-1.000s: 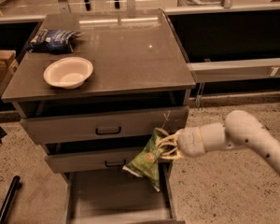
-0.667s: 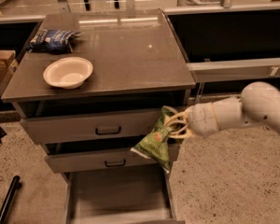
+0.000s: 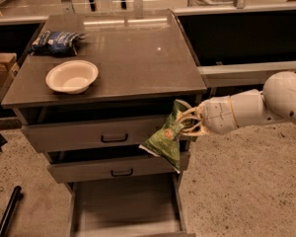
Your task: Pick green jalapeno chip bag from bottom drawer and place on counter
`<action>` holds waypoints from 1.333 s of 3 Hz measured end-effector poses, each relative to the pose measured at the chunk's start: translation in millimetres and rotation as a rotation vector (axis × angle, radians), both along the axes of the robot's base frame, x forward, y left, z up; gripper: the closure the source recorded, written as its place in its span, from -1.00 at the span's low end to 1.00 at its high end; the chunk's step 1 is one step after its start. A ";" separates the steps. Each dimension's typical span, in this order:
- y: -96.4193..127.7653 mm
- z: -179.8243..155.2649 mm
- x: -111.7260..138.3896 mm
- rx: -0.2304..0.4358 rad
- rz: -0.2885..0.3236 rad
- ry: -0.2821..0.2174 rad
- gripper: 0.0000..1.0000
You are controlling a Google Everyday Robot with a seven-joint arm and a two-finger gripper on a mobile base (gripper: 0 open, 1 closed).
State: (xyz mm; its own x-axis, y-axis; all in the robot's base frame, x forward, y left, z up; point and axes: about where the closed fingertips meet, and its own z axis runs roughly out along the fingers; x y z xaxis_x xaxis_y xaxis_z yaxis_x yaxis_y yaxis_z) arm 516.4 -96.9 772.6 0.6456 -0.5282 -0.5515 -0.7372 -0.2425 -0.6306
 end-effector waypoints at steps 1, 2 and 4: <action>10.5 14.9 5.8 0.028 0.029 -0.021 1.00; 32.5 84.6 22.3 0.056 0.065 -0.110 1.00; 39.5 174.1 90.1 0.147 -0.087 -0.061 1.00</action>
Offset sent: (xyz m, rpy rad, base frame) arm 0.0529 0.0508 0.2003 0.0872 -0.2678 0.0818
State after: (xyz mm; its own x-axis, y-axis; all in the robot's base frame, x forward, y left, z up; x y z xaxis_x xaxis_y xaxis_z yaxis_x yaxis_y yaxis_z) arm 606.5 -57.4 946.7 0.6356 -0.4997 -0.5885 -0.7108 -0.0812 -0.6987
